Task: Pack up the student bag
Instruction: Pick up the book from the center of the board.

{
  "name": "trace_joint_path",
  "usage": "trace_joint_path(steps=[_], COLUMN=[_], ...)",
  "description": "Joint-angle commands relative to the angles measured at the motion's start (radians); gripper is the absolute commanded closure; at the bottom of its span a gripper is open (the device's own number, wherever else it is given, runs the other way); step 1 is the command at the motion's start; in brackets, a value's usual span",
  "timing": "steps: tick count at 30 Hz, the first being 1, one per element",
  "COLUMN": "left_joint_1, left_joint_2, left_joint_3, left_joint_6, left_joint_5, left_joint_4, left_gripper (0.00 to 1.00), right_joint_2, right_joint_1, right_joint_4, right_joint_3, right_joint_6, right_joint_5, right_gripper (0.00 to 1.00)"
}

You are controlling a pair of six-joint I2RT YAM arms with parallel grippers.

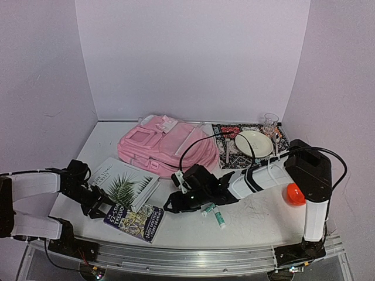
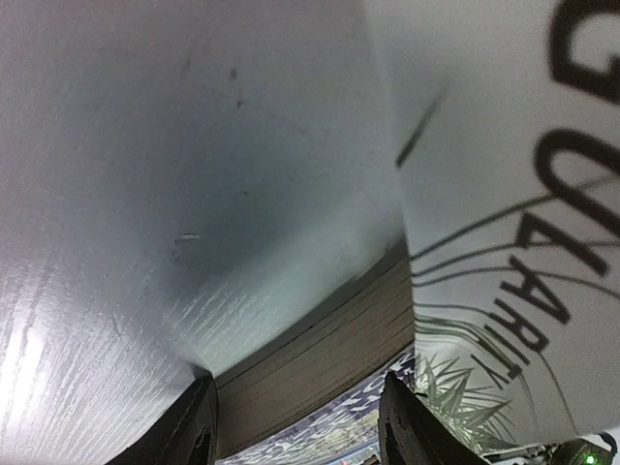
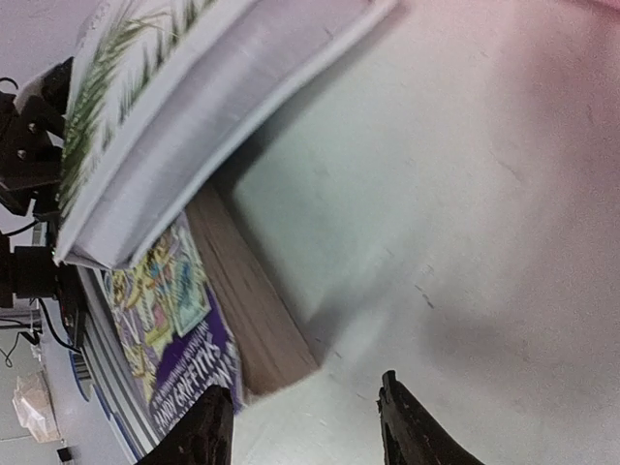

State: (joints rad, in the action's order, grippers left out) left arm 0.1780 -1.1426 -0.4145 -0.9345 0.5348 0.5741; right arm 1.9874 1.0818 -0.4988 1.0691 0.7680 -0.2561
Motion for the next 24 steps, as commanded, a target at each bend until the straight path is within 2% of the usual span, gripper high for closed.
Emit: trace_joint_path(steps=[1, 13, 15, 19, 22, 24], left_joint_1=[0.015, 0.046, 0.048, 0.054, 0.059, 0.062], left_joint_2=[-0.028, -0.040, -0.039, -0.042, -0.048, -0.052], left_joint_3=[-0.014, -0.012, -0.010, -0.008, -0.006, -0.006], left_joint_6=[0.019, -0.003, -0.007, -0.013, -0.016, -0.017], left_joint_5=[0.046, 0.045, 0.045, 0.042, 0.038, 0.036], left_joint_4=[-0.038, -0.064, -0.068, -0.073, -0.077, -0.081], left_gripper=[0.43, 0.43, 0.43, 0.43, 0.43, 0.43], right_joint_2=[-0.043, 0.094, 0.108, 0.112, 0.103, 0.103], right_joint_1=[-0.008, 0.000, 0.000, 0.002, 0.004, 0.003], right_joint_4=[-0.003, -0.068, -0.071, -0.083, -0.092, -0.095], right_joint_3=[-0.010, 0.083, 0.094, 0.108, 0.117, 0.124], right_joint_6=[0.008, 0.045, 0.046, 0.044, 0.032, 0.028], right_joint_5=[-0.063, -0.201, -0.208, -0.229, -0.255, -0.271], right_gripper=[0.47, 0.50, 0.53, 0.69, 0.76, 0.77])
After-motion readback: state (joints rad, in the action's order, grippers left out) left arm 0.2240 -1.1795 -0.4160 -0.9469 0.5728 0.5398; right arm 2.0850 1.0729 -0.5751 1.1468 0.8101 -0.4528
